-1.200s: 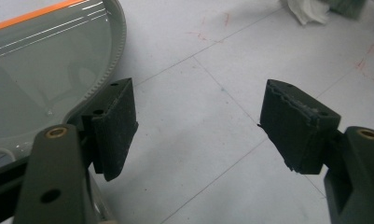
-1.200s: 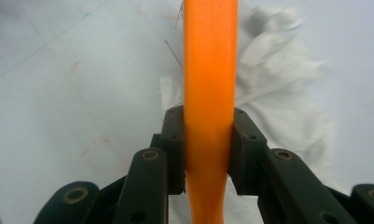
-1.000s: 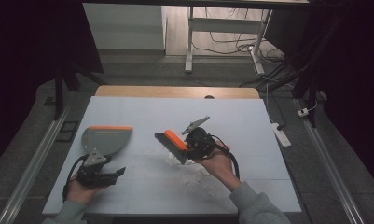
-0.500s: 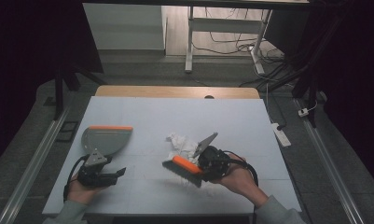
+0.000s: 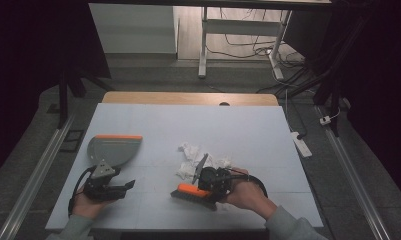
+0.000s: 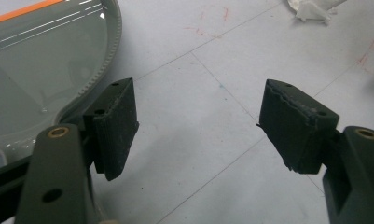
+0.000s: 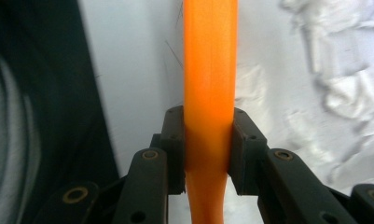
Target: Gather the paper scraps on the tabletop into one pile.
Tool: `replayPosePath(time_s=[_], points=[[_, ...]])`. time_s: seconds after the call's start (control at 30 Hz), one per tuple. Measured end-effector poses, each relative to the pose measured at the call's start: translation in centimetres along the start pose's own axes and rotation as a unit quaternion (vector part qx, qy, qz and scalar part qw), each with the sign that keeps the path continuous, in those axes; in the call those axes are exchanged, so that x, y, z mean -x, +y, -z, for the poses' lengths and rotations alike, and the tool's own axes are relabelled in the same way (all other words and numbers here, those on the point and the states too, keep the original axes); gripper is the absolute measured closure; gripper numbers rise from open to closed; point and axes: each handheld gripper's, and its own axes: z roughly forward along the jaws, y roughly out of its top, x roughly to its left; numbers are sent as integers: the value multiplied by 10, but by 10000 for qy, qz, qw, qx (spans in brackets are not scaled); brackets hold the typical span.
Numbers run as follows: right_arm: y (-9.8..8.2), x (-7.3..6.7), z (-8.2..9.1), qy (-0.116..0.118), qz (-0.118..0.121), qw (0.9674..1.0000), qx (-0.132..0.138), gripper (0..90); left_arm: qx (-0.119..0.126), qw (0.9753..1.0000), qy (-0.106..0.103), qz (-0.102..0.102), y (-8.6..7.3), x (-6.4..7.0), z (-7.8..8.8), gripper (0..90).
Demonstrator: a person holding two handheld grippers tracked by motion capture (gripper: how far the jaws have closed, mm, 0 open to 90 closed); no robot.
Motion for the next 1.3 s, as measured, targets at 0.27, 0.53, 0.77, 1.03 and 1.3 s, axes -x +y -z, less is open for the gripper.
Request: replayPosePath(time_s=[0.27,0.53,0.77,1.03,1.3], points=[[8,42,0,-533,-316,9980,144,707,57,10000,-12,11,0,0,0,284],[3,53,23,-741,-823,9886,1023,706,33,10000,-13,26,0,-1,0,284],[-30,55,56,-1121,-1540,9629,1912,706,16,10000,-20,14,0,1,-1,284],[-71,81,57,-1489,-2729,9403,1382,706,20,10000,-10,12,0,0,-1,284],[-97,104,28,-1462,-3578,9173,957,706,6,10000,-18,17,-1,1,-1,284]])
